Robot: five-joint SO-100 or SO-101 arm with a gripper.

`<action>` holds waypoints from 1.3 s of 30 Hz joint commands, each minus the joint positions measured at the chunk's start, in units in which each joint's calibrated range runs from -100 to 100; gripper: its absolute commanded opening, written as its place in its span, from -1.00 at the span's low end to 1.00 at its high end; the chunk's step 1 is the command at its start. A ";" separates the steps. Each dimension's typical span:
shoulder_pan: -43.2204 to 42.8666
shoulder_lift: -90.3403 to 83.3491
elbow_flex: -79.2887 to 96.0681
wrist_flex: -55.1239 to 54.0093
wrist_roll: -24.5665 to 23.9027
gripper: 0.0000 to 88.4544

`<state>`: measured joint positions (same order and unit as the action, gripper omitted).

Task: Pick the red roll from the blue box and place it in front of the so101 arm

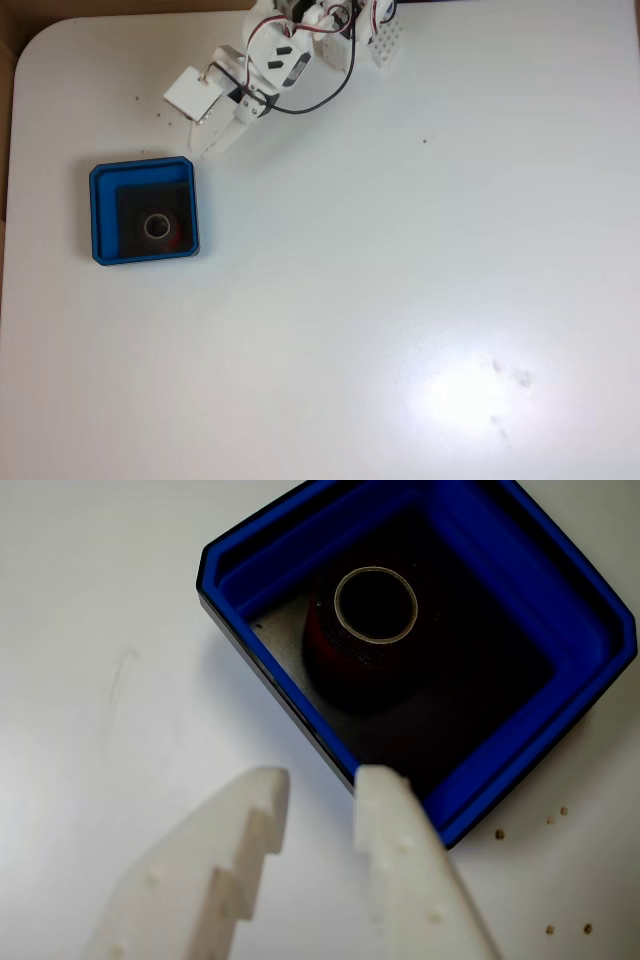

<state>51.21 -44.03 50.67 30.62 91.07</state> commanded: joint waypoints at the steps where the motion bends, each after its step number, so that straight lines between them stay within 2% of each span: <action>1: 0.42 8.50 -11.95 -0.76 0.35 -0.98; 13: 4.53 39.18 -47.53 1.80 -0.09 -0.98; 16: 6.68 47.79 -58.58 9.56 -0.09 -0.98; 22: 8.05 60.67 -76.55 31.75 -0.18 -0.98; 25: 8.05 65.77 -80.86 36.62 -0.27 -0.98; 28: 8.05 69.87 -83.38 36.62 -0.27 -0.94; 36: 9.02 74.21 -85.71 36.62 -0.09 -0.61; 39: 9.02 74.63 -85.89 36.54 0.00 -0.56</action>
<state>59.92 31.16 -31.12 66.91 90.98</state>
